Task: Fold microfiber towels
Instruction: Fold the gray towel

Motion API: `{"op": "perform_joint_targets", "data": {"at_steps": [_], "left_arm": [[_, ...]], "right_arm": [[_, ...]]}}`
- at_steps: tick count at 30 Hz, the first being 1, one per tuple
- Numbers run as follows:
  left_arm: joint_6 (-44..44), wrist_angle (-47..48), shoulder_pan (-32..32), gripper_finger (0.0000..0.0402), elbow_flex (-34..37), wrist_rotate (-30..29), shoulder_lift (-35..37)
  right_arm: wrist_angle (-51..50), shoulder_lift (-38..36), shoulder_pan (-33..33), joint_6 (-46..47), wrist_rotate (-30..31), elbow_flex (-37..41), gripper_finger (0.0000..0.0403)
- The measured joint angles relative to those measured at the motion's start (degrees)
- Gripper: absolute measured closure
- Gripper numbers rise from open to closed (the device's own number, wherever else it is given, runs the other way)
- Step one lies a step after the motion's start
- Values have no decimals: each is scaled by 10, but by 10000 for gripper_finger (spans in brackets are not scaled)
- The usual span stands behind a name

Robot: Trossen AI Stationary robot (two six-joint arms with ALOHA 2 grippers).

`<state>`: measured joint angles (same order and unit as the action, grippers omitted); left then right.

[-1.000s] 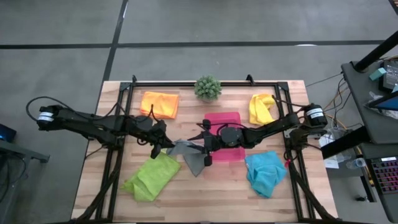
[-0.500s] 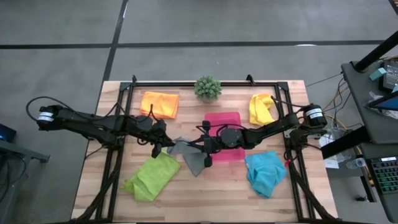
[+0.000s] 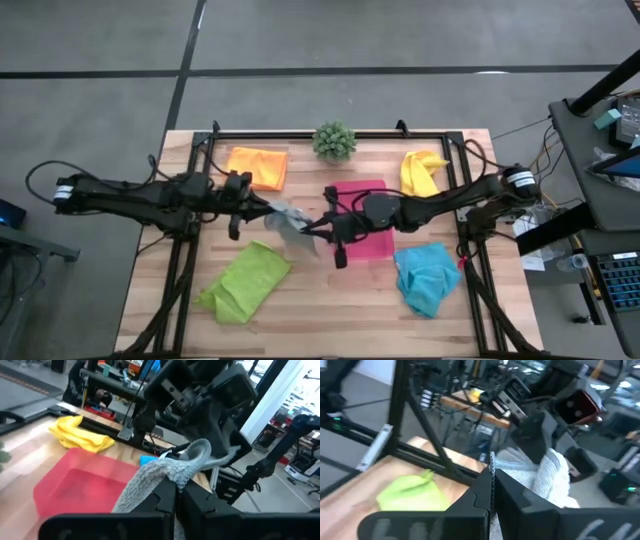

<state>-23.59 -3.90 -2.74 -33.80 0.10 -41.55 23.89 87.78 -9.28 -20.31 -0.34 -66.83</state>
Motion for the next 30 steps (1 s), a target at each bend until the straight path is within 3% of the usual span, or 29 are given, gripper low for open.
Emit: {"op": "perform_joint_targets", "data": {"at_steps": [7, 15, 21, 26, 30], "left_arm": [[14, 5, 0, 394, 23, 19, 4], [21, 6, 0, 307, 25, 81, -44], [55, 42, 0, 240, 26, 82, -79], [106, 18, 0, 229, 27, 82, -132], [152, -28, 0, 228, 26, 83, -193]], "right_arm": [[-115, -14, -7, 26, -14, -18, 394], [-163, -18, -6, 43, -17, 9, 394], [-263, -45, -7, 64, -130, 17, 394], [-333, -75, -9, 106, -166, 52, 394], [-318, -101, -9, 142, -155, 96, 394]]}}
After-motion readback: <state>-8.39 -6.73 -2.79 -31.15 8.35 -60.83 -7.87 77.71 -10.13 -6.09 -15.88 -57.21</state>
